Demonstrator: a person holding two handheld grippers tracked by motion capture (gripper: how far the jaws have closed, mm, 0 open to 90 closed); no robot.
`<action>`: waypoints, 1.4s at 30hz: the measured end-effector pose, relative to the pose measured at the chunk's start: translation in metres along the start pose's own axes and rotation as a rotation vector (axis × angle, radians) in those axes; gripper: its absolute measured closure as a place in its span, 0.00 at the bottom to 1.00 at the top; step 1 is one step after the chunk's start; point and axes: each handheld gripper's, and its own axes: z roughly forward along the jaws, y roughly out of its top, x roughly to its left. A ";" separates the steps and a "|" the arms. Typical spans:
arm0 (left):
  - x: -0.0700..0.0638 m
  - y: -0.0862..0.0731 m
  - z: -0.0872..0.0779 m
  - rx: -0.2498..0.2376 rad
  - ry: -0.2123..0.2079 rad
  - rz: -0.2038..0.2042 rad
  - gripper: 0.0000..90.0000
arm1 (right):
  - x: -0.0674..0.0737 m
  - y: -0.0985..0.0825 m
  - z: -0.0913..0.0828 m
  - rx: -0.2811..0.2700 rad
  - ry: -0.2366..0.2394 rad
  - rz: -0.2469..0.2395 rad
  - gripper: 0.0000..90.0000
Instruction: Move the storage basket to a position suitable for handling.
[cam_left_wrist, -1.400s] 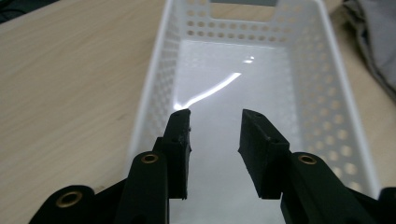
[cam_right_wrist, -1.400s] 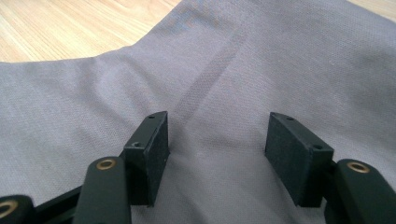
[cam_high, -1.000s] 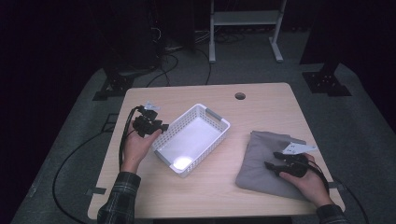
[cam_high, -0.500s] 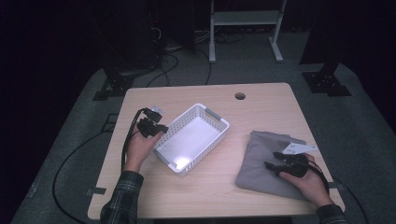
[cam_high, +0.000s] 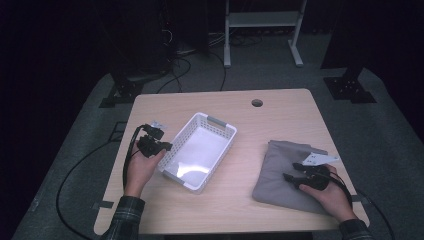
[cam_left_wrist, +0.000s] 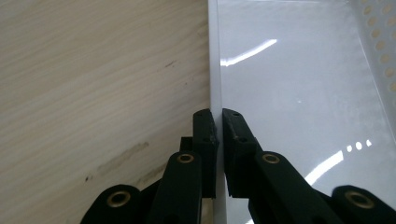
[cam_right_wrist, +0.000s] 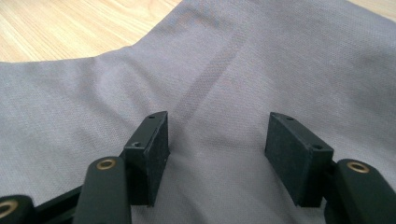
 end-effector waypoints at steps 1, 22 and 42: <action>0.001 -0.003 -0.003 0.002 0.005 -0.006 0.93 | 0.000 0.000 0.000 0.000 0.000 0.000 0.42; 0.048 -0.066 -0.045 -0.021 0.076 -0.140 0.93 | 0.000 0.000 0.000 0.000 -0.001 -0.001 0.42; -0.001 -0.035 -0.077 -0.258 -0.033 -0.086 0.61 | 0.001 0.000 0.000 0.001 -0.005 -0.003 0.42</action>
